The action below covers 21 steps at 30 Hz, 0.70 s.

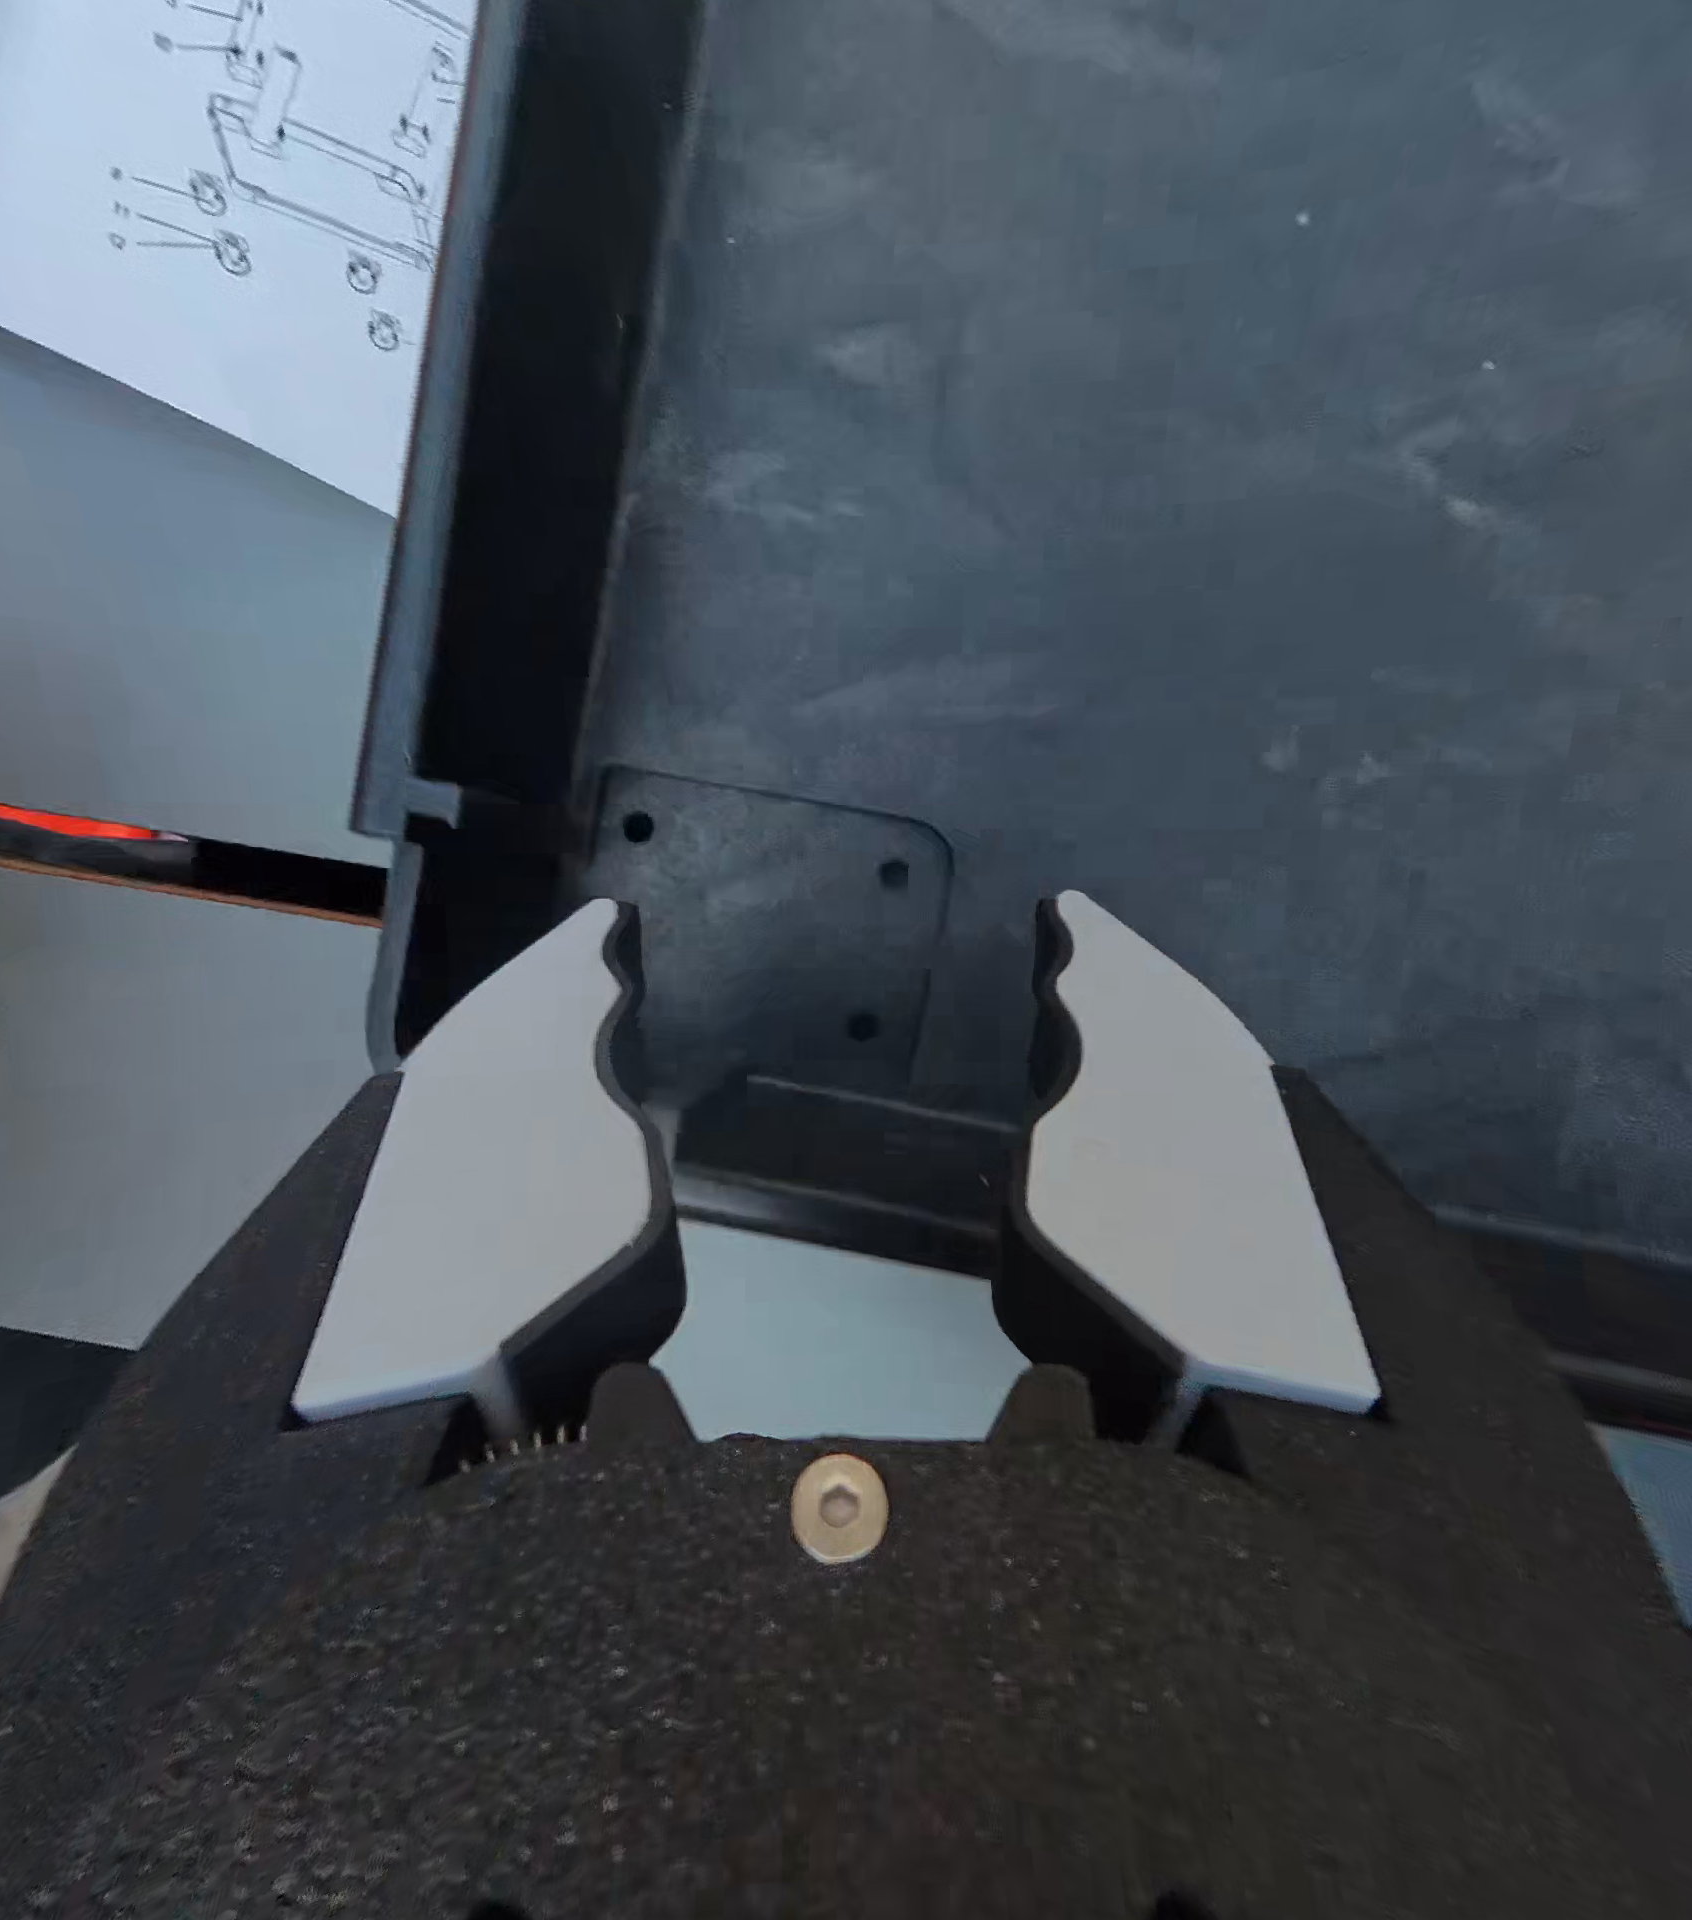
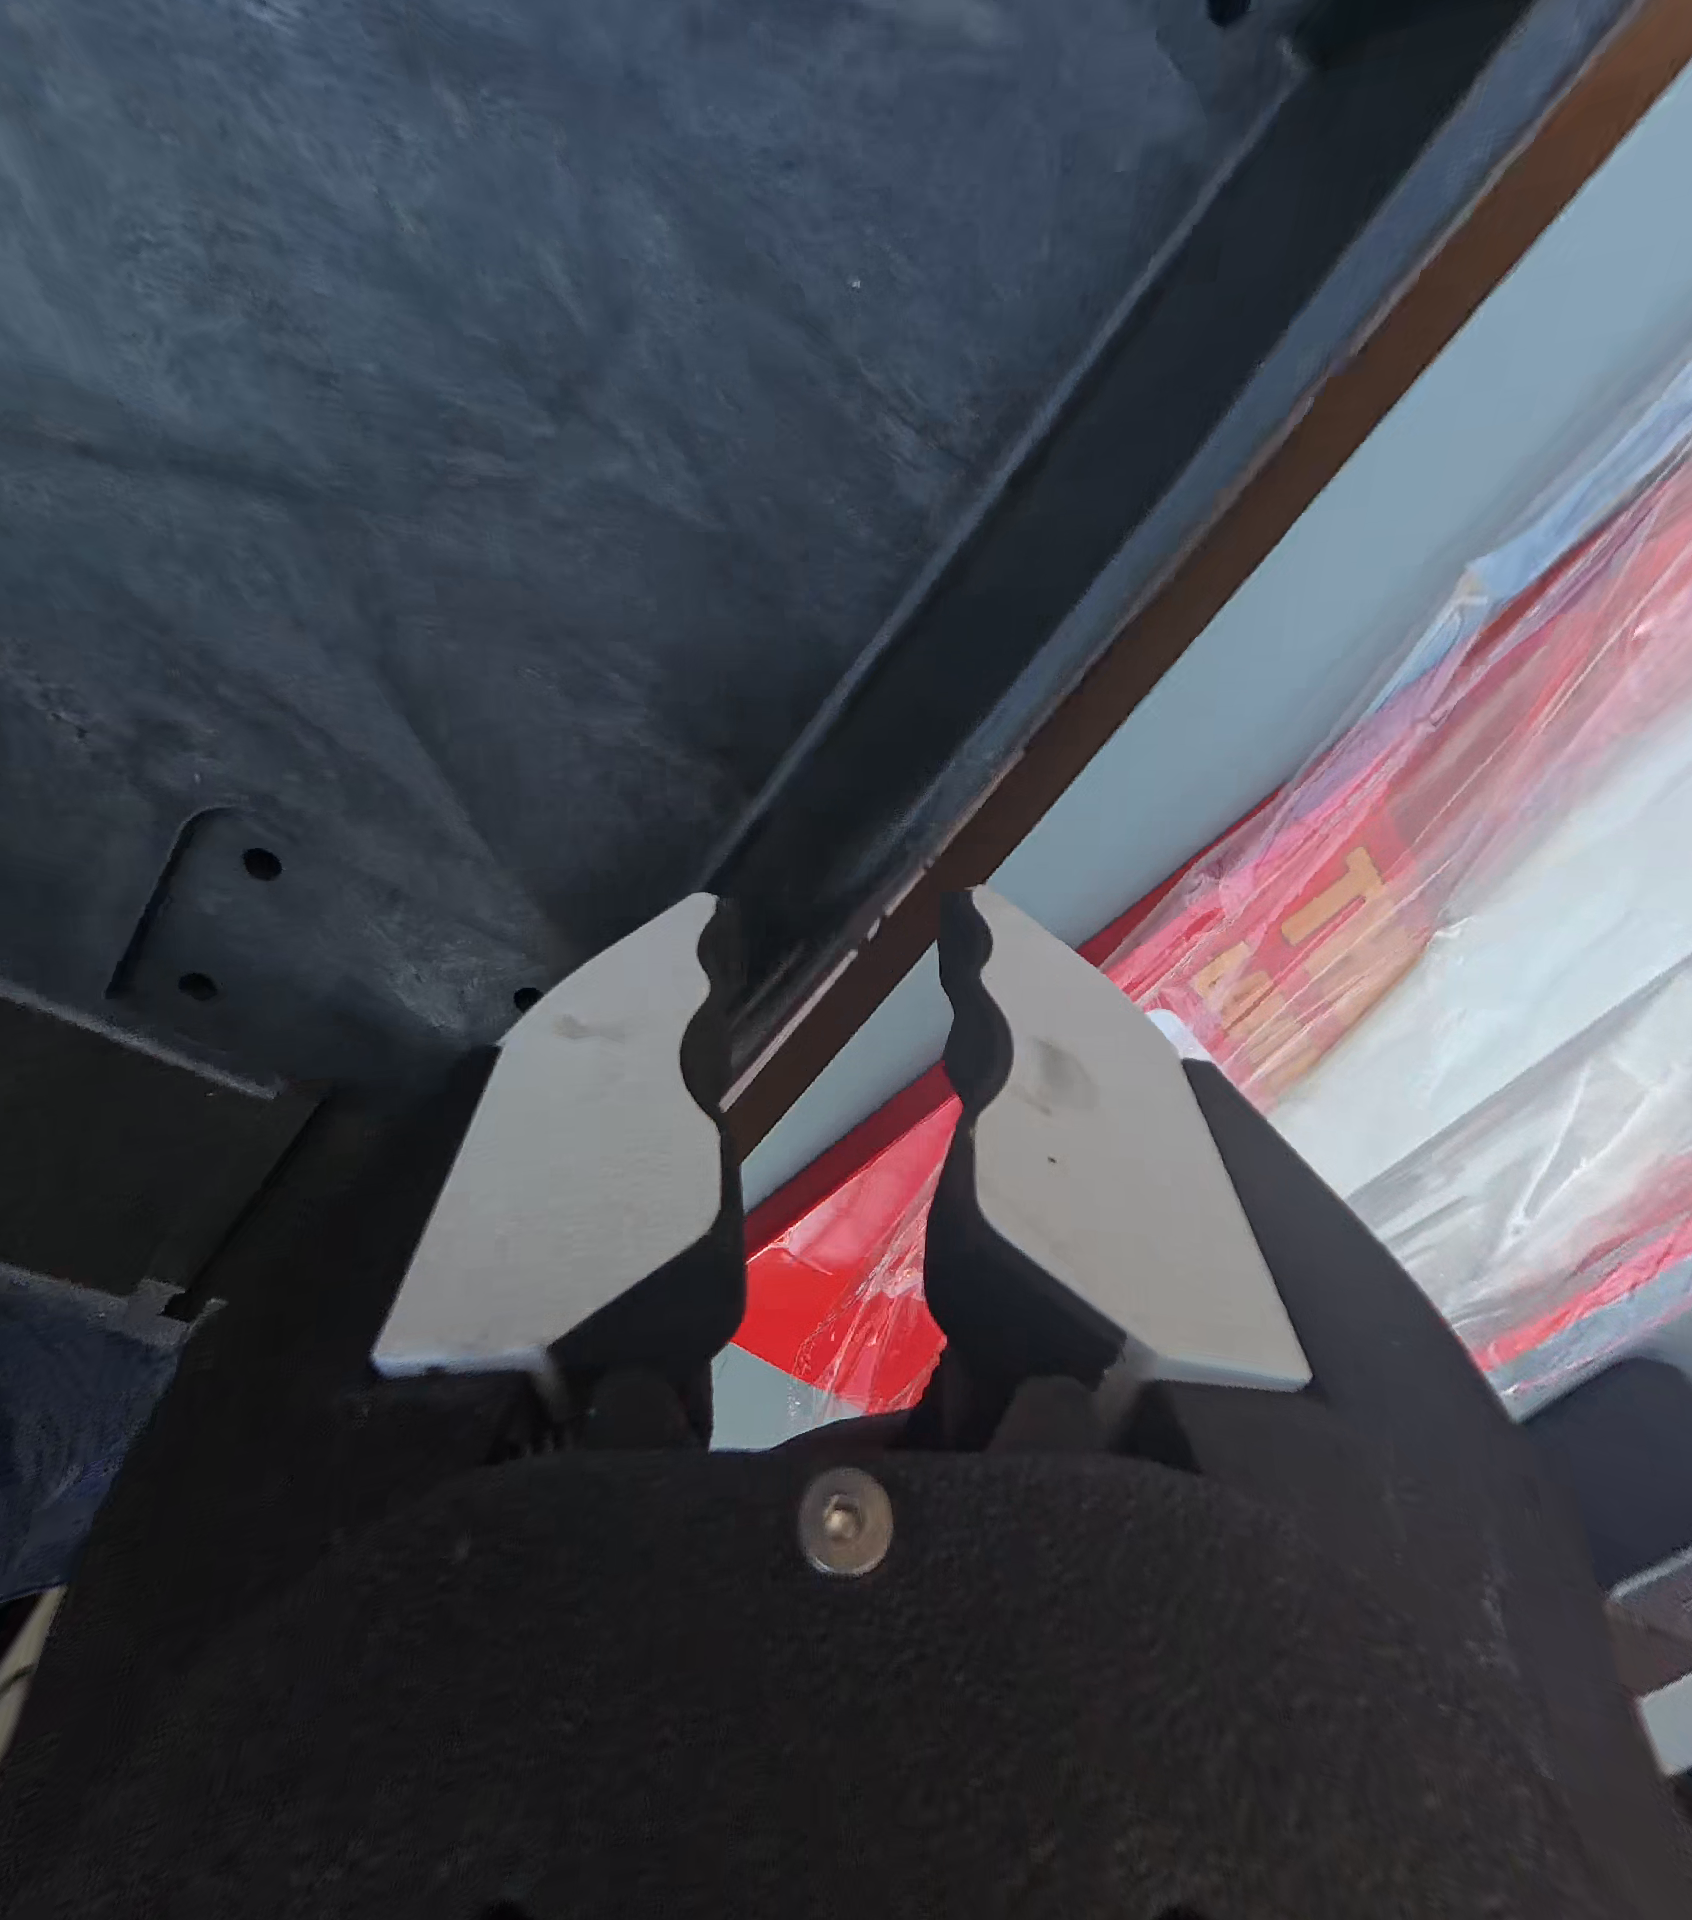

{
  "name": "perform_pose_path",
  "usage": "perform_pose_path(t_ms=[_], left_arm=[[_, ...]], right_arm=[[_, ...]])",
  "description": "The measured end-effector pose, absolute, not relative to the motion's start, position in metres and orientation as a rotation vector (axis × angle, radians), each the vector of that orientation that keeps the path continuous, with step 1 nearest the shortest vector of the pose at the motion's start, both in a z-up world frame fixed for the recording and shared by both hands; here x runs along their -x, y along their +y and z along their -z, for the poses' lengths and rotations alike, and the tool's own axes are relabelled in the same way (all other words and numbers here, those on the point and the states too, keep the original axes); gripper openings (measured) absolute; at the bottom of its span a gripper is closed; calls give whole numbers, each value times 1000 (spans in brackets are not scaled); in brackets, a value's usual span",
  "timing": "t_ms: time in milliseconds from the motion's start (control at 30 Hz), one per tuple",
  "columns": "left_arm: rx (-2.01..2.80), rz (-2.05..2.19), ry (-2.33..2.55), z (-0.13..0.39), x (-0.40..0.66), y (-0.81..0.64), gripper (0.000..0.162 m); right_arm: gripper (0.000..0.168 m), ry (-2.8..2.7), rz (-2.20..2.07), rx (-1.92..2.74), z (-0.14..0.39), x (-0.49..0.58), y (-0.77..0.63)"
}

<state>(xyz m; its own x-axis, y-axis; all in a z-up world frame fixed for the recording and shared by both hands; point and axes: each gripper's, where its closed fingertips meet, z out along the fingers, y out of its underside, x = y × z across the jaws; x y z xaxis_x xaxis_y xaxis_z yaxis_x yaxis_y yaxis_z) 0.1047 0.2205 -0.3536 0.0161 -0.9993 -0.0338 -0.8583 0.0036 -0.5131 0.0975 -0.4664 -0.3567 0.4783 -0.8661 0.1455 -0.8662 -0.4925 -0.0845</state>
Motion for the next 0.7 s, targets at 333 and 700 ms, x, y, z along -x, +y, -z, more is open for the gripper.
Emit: perform_pose_path(t_ms=[333,700], left_arm=[[1885,870,2098,374,58,88,56],[2235,712,2438,457,191,16,44]], right_arm=[[35,-675,257,-3655,316,-18,-198],[31,-233,663,-3742,339,106,-97]])
